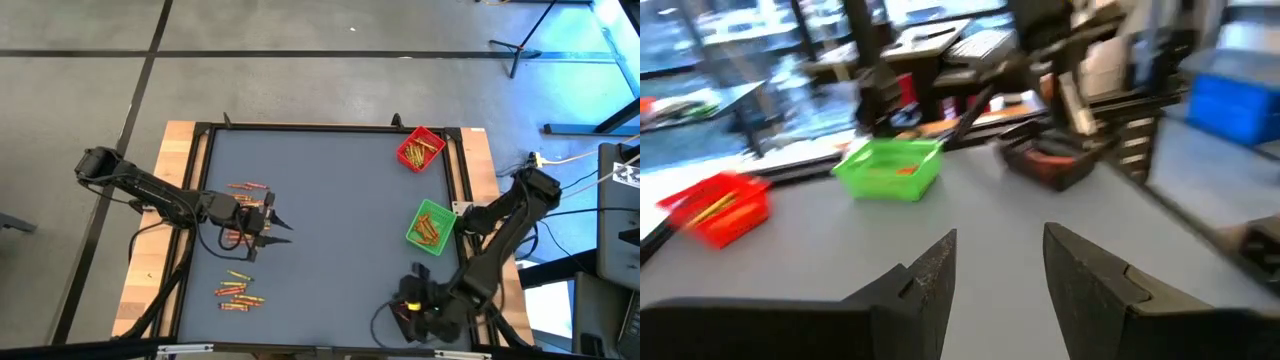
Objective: Sort crayons
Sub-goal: Put the red crayon into the black bin
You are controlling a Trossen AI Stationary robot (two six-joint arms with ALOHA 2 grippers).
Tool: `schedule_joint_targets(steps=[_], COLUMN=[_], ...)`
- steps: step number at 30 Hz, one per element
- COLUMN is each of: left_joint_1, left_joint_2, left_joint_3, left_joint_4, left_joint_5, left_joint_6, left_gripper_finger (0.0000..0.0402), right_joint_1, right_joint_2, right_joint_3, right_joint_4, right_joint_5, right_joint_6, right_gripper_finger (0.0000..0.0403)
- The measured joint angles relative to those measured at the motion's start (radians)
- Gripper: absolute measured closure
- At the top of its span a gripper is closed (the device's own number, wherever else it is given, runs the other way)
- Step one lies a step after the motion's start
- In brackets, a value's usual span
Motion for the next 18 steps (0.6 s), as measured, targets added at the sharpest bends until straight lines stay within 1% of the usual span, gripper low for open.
schedule_joint_targets(steps=[2,5,8,10,12,14,16,18], left_joint_1=[0.001,0.001,0.004,0.018,0.041,0.076,0.121,0.177], left_joint_2=[0.0,0.0,0.0,0.0,0.0,0.0,0.0,0.0], left_joint_3=[0.0,0.0,0.0,0.0,0.0,0.0,0.003,0.03], left_joint_4=[-0.026,-0.078,-0.134,-0.168,-0.202,-0.242,-0.299,-0.417], left_joint_5=[-0.076,-0.213,-0.326,-0.373,-0.401,-0.408,-0.399,-0.364], left_joint_6=[-0.015,-0.024,-0.024,-0.024,-0.024,-0.029,-0.05,-0.068], left_gripper_finger=[0.0266,0.0266,0.0266,0.0266,0.0266,0.0266,0.0266,0.0266], right_joint_1=[-0.047,-0.116,-0.188,-0.235,-0.278,-0.321,-0.364,-0.413], right_joint_2=[0.0,-0.001,-0.001,-0.001,-0.001,-0.001,-0.001,-0.001], right_joint_3=[0.017,0.021,0.021,0.021,0.021,0.021,0.021,0.021], right_joint_4=[0.001,-0.005,-0.012,-0.011,-0.012,-0.011,-0.011,-0.011], right_joint_5=[0.084,0.187,0.221,0.232,0.259,0.297,0.323,0.33], right_joint_6=[-0.119,-0.243,-0.379,-0.469,-0.555,-0.649,-0.726,-0.769], right_gripper_finger=[0.0259,0.0259,0.026,0.026,0.026,0.026,0.026,0.026])
